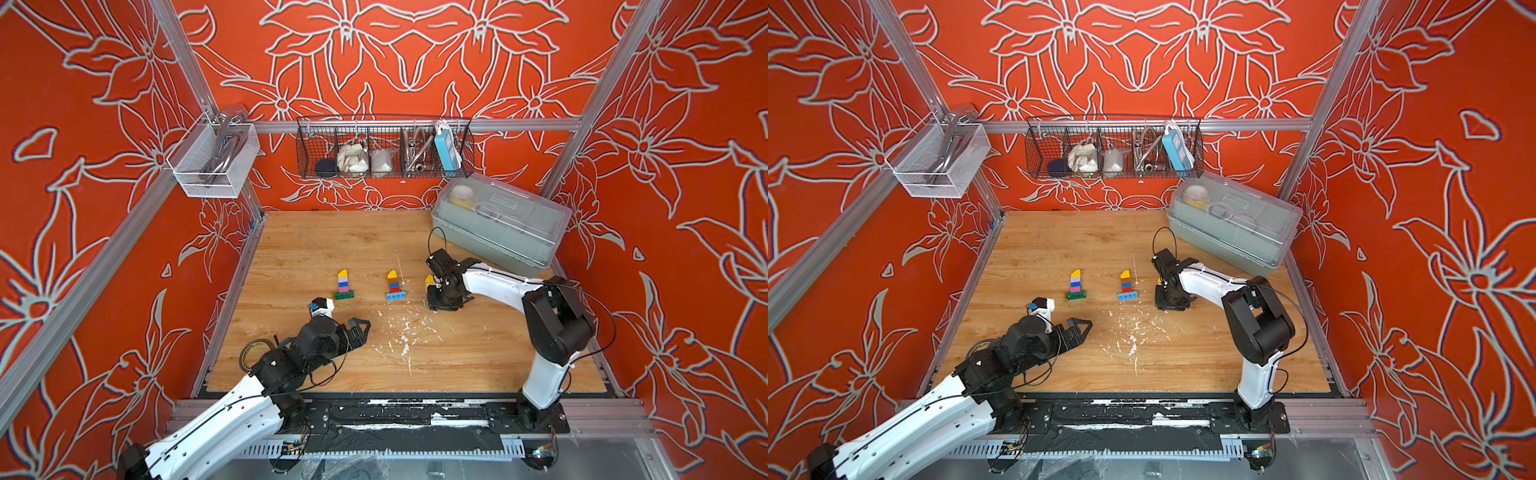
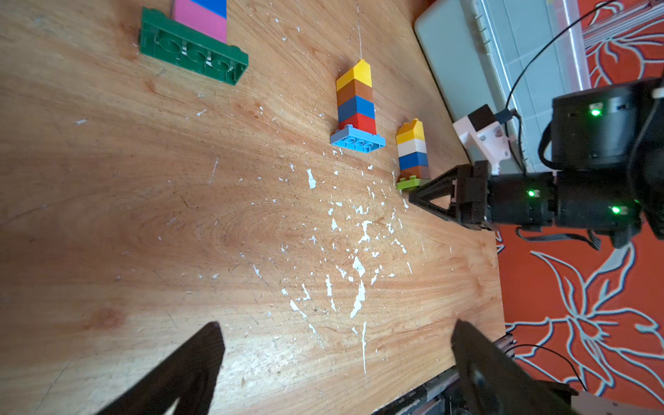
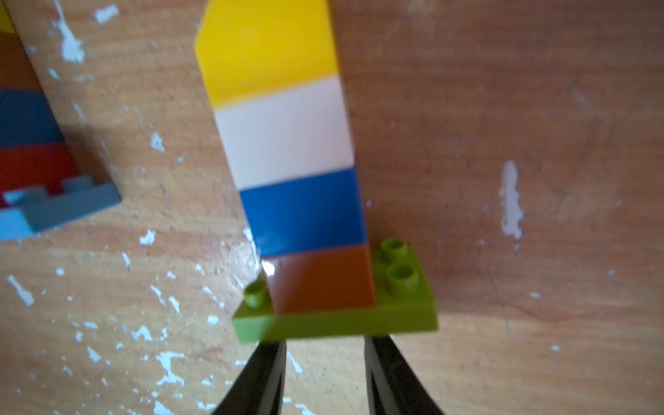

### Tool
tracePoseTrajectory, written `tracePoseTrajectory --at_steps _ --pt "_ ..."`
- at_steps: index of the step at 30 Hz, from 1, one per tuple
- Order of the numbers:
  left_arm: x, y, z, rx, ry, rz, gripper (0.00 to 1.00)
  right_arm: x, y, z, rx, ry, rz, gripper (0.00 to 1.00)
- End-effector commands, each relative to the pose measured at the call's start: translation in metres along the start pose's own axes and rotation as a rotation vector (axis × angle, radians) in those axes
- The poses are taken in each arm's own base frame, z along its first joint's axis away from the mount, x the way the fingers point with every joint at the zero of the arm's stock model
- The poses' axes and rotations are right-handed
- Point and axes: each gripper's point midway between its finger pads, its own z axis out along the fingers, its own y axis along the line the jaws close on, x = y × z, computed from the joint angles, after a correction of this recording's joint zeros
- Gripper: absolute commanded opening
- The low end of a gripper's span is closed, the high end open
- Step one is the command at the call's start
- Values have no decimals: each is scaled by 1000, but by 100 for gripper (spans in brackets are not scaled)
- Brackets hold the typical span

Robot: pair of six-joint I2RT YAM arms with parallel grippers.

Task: Assemble the number 1 with lego
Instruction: Move the lego brick at the center of the board, then reset both arms

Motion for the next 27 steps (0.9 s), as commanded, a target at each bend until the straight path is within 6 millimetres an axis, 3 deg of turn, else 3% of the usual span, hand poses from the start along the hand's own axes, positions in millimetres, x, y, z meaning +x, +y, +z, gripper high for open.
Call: tracePoseTrajectory --at_steps 1,8,13,17,21,27 --pt "-7 -4 -2 28 -37 4 99 -22 -4 1 36 -37 -6 40" --pt "-8 -6 1 13 -28 20 99 -42 -1 -1 45 -48 -16 40" --pt "-10 -5 -1 1 -35 22 99 -26 -7 -20 20 -81 1 42" --pt "-17 -3 -8 -19 -68 19 99 -11 -22 -49 14 -174 7 48" --pt "-42 -9 -25 -83 -150 90 99 -12 -48 -85 68 -373 6 55" --pt "-105 2 -48 -400 -380 222 99 -24 -108 -154 257 -818 69 76"
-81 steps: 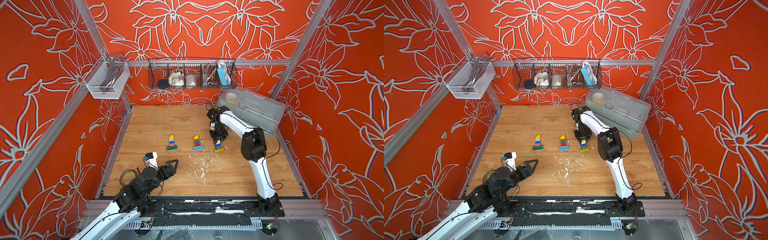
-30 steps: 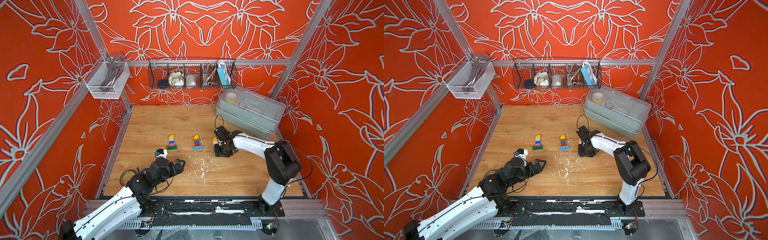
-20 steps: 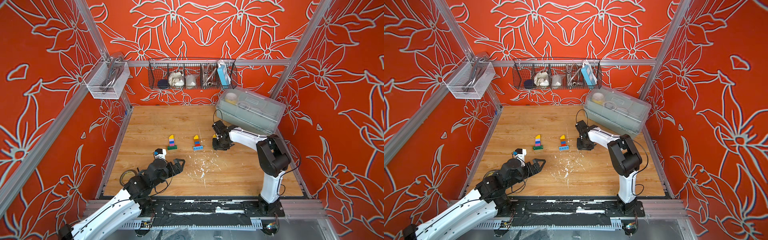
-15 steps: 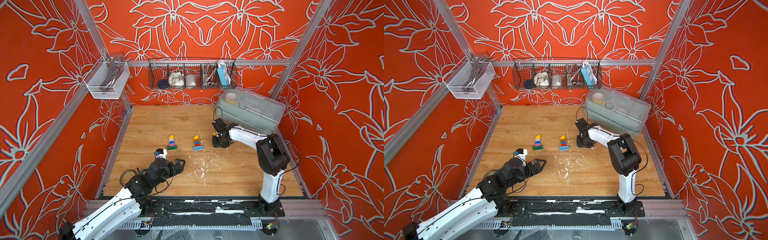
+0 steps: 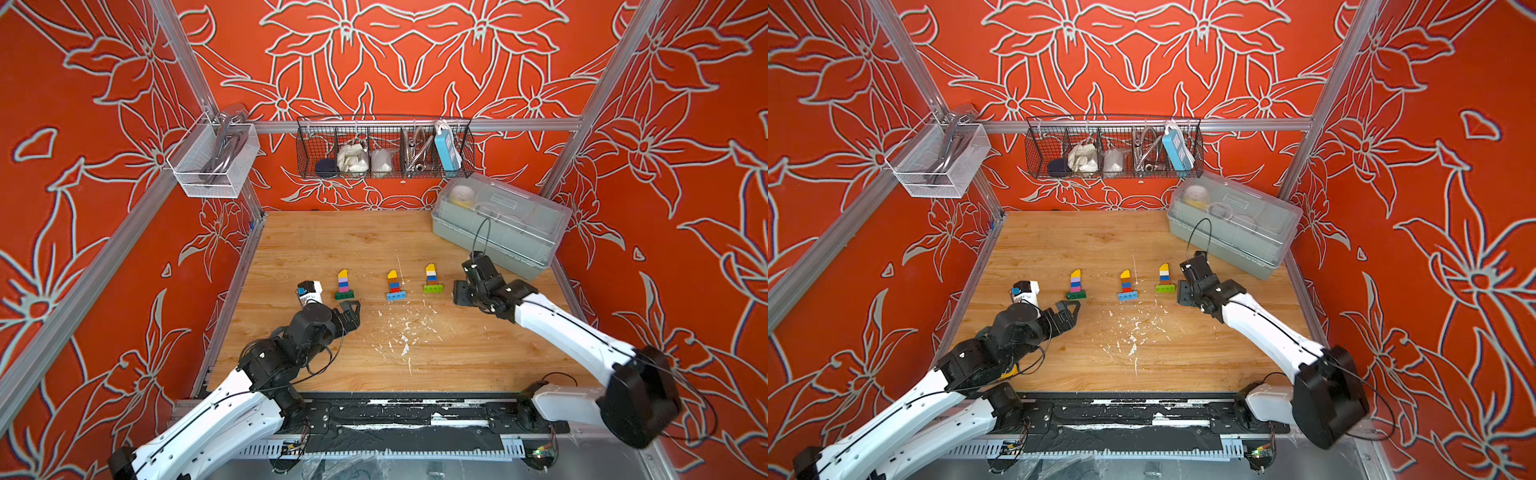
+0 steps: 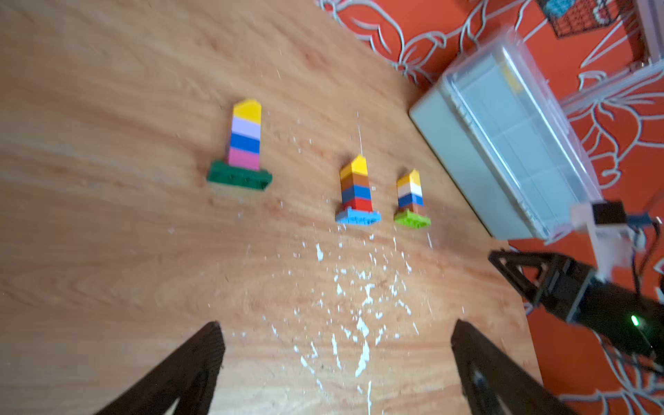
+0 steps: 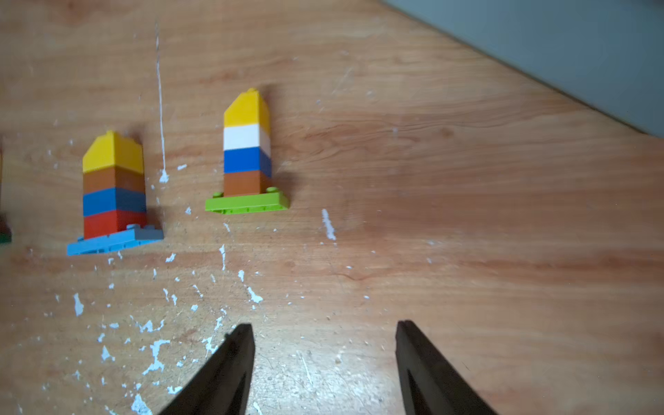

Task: Assemble the number 1 with lego
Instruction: Reset both arms

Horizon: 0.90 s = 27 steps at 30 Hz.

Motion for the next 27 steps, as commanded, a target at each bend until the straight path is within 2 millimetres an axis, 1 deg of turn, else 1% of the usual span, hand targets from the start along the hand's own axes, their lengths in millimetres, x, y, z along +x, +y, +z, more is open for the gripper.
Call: tracePoseTrajectory --at_steps 1,2,3,5,6,7,8,9,10,12,14,16,18,19,20,22,23,27 --pt "-32 32 2 -251 -145 158 99 -35 -48 -18 219 -297 -7 82" --pt "-42 31 5 -270 -176 195 99 -39 -61 -23 280 -372 -27 98" --pt "-49 31 9 -283 -201 230 99 -44 -69 -27 326 -439 -47 100" --pt "-66 43 18 -337 -250 263 99 -43 -86 -30 410 -555 -95 100" --pt "-73 51 23 -362 -263 265 99 -42 -95 -30 444 -572 -90 100" --pt "-79 63 29 -401 -270 276 99 -38 -105 -28 480 -567 -75 100" --pt "-84 77 35 -446 -273 279 99 -38 -116 -30 514 -573 -29 100" --pt "-87 88 40 -481 -275 288 99 -36 -121 -31 523 -558 -17 100" --pt "-89 100 45 -517 -279 308 99 -36 -125 -31 520 -574 -8 100" --pt "-89 117 54 -557 -289 332 99 -36 -131 -34 512 -618 2 99" --pt "-89 126 64 -549 -303 329 99 -31 -134 -33 494 -628 -21 100" --pt "-87 137 75 -559 -300 315 99 -21 -137 -25 481 -618 -41 99" --pt "-86 145 85 -568 -300 314 99 -6 -148 -7 476 -582 -7 100" --pt "-87 149 89 -576 -294 321 99 -4 -155 -2 495 -568 24 99" --pt "-87 154 94 -588 -288 322 99 -7 -156 0 503 -556 16 99" --pt "-84 160 101 -594 -267 324 99 -10 -150 7 458 -551 -22 100" --pt "-82 162 105 -590 -256 329 99 -11 -150 7 450 -566 -12 100" --pt "-80 156 116 -522 -258 410 99 -13 -152 8 428 -578 -17 100"
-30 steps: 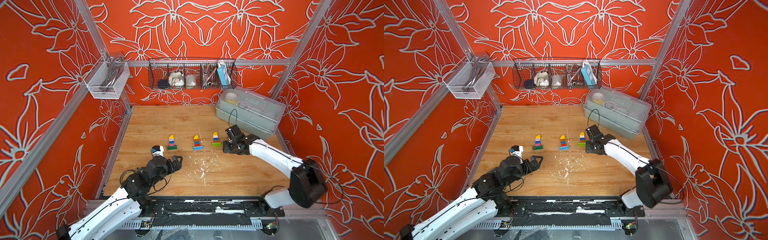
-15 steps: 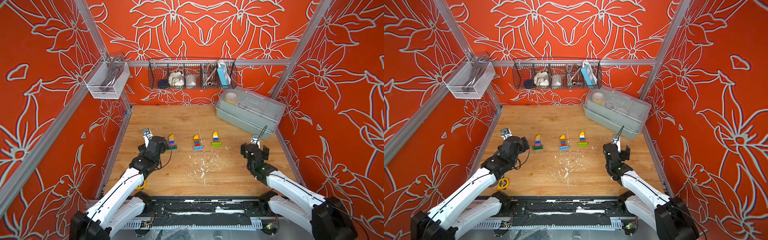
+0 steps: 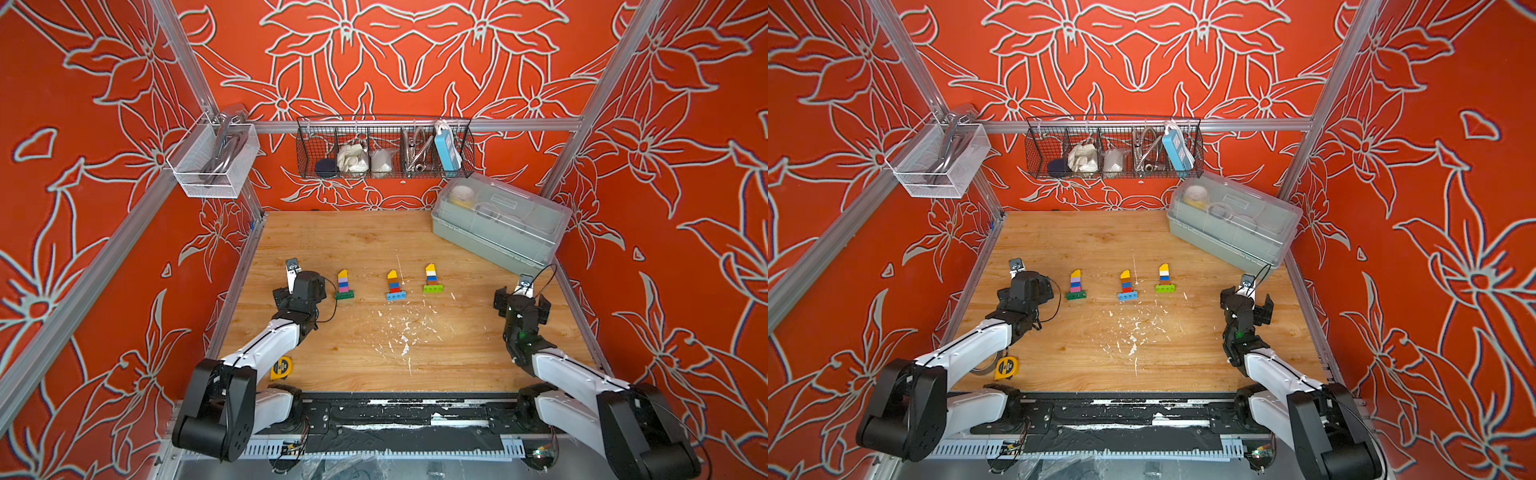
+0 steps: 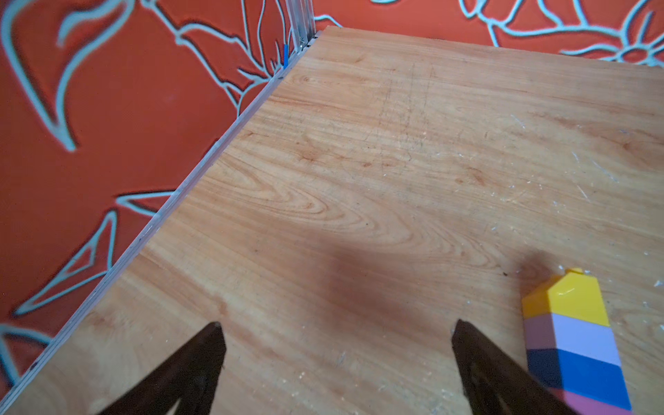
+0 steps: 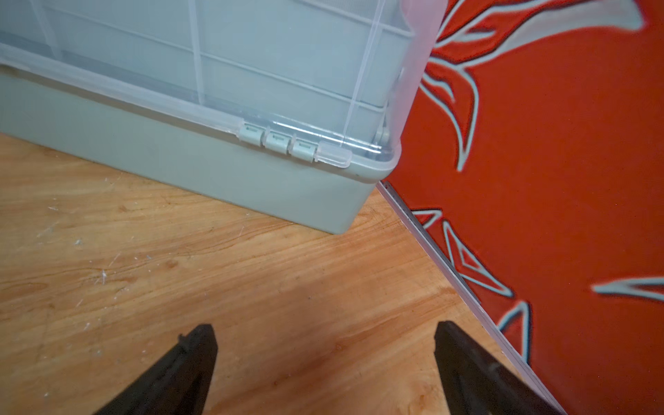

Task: Assemble the number 1 with lego
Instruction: Reset both arms

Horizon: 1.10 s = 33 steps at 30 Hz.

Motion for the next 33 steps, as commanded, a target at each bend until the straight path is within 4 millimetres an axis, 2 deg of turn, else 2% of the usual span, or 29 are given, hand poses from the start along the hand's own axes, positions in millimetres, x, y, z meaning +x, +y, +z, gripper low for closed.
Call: tracePoseTrajectory --at_steps 1,6,8,10,11,14,16,18,21,22,27,33 --pt "-13 -17 4 91 -81 54 99 -13 6 -1 -61 -74 17 100" --pt "-3 -28 15 135 -89 111 99 -16 16 6 -108 -80 -35 100" --pt "-2 -33 19 156 -104 126 99 -18 30 12 -160 -69 -88 100" --pt "0 -29 22 132 -130 110 99 -15 37 16 -181 -90 -105 99" --pt "2 -27 24 132 -117 103 99 -6 35 22 -162 -88 -94 100" --pt "4 -24 33 160 -57 68 99 0 45 38 -165 -84 -112 100" --pt "4 -23 34 169 -55 59 99 6 44 38 -180 -12 -110 100" --pt "4 -24 33 194 -62 49 99 3 44 40 -179 -54 -108 100" --pt "7 -31 24 269 -119 49 99 5 43 39 -184 -26 -106 100" --pt "14 -30 21 293 -146 40 99 3 44 39 -182 -47 -108 100" --pt "18 -29 23 283 -124 43 99 3 47 30 -206 -87 -121 100" --pt "17 -28 23 280 -131 44 99 4 50 38 -223 -37 -119 100"
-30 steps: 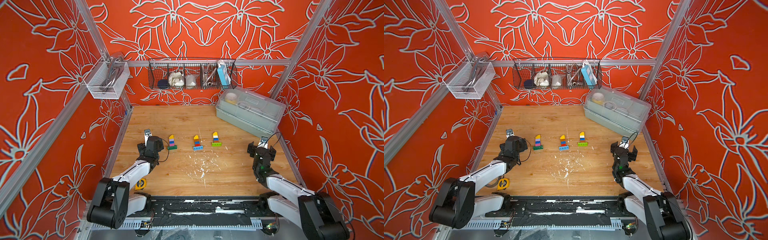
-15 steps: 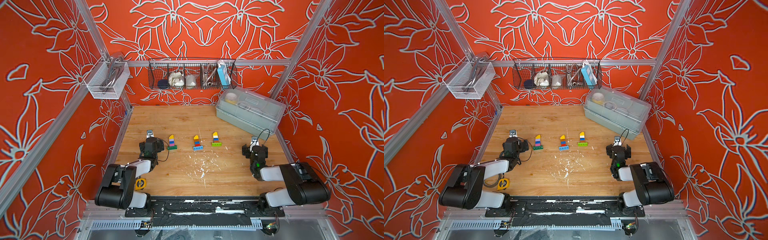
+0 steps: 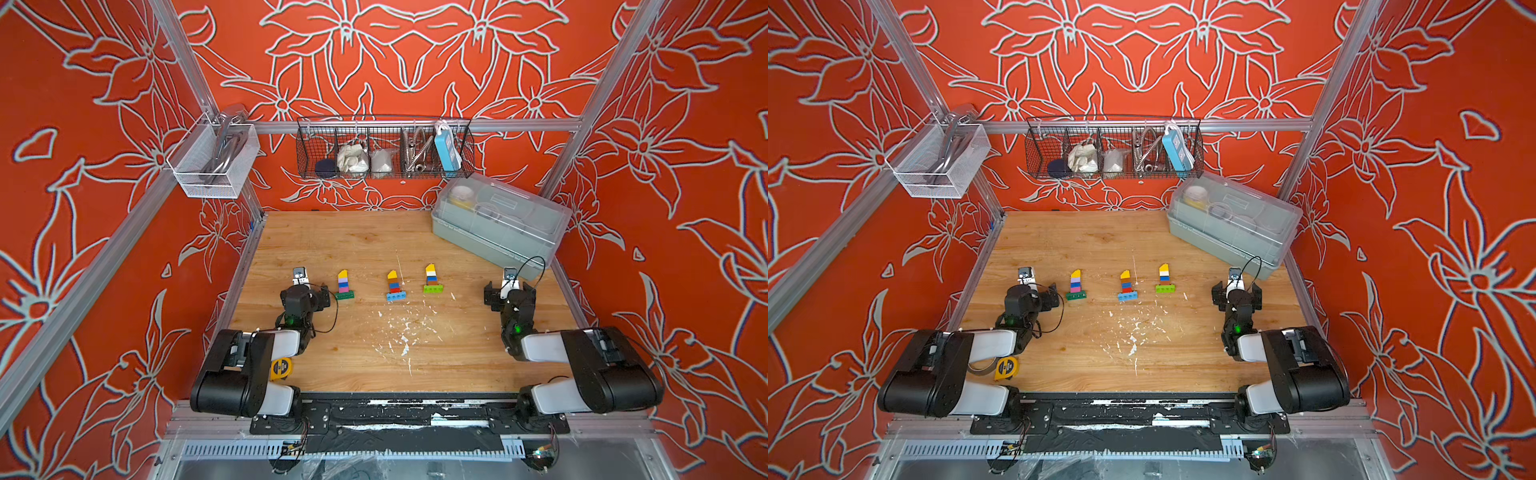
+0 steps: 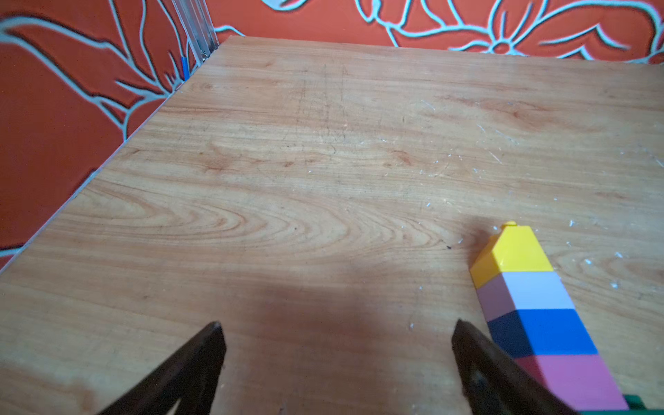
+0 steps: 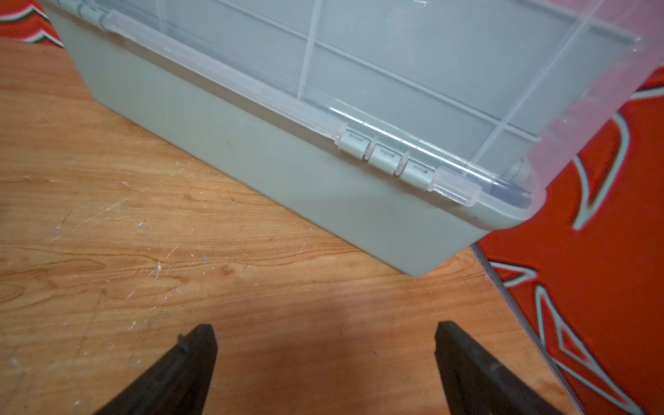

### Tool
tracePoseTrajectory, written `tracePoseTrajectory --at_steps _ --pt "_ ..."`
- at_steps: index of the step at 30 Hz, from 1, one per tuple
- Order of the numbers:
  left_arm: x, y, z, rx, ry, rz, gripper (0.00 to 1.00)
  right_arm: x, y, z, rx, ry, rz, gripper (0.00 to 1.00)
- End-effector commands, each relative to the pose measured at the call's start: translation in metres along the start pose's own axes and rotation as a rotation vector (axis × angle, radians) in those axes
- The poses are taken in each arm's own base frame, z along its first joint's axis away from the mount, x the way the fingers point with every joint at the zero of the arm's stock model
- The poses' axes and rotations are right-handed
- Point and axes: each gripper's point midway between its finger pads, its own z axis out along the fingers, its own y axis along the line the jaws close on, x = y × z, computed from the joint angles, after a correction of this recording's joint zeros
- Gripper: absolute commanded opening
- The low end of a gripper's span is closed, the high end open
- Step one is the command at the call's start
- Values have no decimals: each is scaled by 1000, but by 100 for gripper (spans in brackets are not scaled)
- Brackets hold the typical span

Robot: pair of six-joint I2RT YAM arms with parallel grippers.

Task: Assemble the number 1 with lego
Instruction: Reset both arms

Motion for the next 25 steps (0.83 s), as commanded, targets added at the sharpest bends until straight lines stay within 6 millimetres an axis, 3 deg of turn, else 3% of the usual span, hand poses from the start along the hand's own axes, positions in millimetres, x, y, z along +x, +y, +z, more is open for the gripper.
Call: tracePoseTrajectory --at_steps 1,25 --pt "-11 -2 0 13 -41 1 99 -8 -1 3 -10 -13 5 100" --pt "-10 -2 1 15 -34 2 99 -9 -1 3 -10 -14 8 100"
